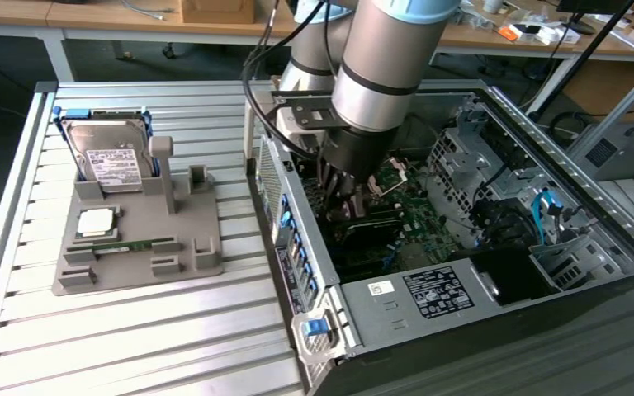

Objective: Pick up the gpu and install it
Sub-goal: 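Press down on the gpu until it lock into place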

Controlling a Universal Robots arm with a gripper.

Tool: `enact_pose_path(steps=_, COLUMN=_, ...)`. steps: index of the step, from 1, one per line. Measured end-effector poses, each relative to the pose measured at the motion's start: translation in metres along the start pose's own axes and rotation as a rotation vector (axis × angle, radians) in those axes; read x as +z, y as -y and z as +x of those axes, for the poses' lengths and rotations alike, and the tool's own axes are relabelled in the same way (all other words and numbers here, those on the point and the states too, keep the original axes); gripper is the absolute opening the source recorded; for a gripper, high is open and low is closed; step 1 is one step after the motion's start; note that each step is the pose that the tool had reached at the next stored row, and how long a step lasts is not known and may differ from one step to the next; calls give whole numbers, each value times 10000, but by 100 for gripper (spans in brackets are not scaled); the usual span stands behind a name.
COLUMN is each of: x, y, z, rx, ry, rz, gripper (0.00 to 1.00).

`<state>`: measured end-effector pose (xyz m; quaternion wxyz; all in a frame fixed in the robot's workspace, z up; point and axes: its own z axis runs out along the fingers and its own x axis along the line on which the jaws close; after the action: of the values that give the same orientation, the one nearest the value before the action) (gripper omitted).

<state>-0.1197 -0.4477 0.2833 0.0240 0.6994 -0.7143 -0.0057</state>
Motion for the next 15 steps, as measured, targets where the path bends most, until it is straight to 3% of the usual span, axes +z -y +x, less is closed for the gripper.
enact_pose_path(steps=15, x=100, y=17, z=-2, rx=-8, ry=-4, rz=-12, gripper=11)
